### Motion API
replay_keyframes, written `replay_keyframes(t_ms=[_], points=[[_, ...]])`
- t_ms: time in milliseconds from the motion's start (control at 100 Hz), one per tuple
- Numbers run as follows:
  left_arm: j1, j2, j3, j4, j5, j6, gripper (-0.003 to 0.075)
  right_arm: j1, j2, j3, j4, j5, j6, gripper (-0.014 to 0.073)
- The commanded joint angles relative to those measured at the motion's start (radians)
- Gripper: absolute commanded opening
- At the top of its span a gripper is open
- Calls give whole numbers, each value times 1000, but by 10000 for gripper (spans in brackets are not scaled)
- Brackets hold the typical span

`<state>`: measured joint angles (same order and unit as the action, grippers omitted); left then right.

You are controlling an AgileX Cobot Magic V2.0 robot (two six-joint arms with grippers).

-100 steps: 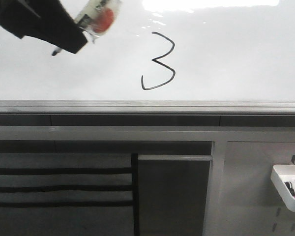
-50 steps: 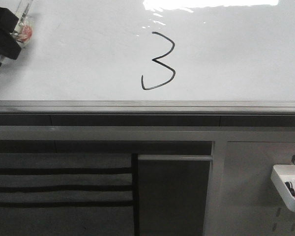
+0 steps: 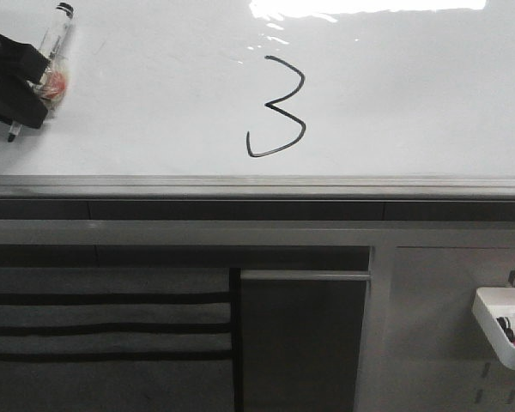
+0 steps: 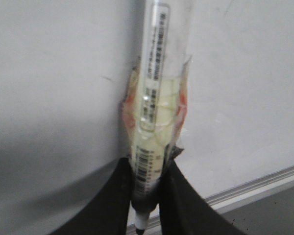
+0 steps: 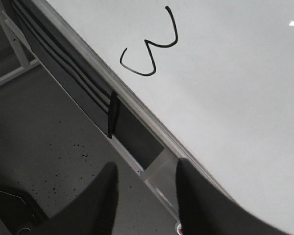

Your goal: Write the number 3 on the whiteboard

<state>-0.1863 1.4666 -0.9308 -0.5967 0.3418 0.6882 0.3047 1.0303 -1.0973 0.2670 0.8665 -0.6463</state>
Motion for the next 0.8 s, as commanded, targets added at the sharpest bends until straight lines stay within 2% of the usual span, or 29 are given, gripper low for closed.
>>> replay_keyframes(t_ms=[0, 100, 150, 230, 270, 320, 370, 460, 550, 700, 790], points=[[1, -29, -34, -22, -37, -11, -13, -5, -15, -27, 10, -45, 1, 247], [1, -29, -34, -22, -37, -10, 76, -5, -15, -27, 10, -41, 1, 247], [1, -29, -34, -22, -39, -10, 158, -5, -15, -27, 10, -39, 1, 247], [1, -31, -34, -22, -39, -8, 342, -5, -15, -27, 8, -19, 1, 247], [1, -35, -34, -16, -43, -8, 407, -5, -17, -29, 0, -2, 1, 247], [1, -45, -42, 9, -33, -8, 476, -5, -19, -36, -13, 33, 1, 247], [1, -67, -58, 25, 0, -8, 509, -5, -26, -49, -20, 80, 14, 247], [1, -118, -89, 42, 80, -8, 496, -5, -50, -62, -49, 109, 96, 246], [1, -192, -131, 94, 206, -8, 473, -5, -92, -65, -157, 101, 244, 231], [1, -341, -167, 175, 433, -29, 405, -5, -188, -62, -446, 140, 636, 147], [1, -451, -167, 236, 509, -116, 336, -5, -265, -41, -478, 154, 722, 84]])
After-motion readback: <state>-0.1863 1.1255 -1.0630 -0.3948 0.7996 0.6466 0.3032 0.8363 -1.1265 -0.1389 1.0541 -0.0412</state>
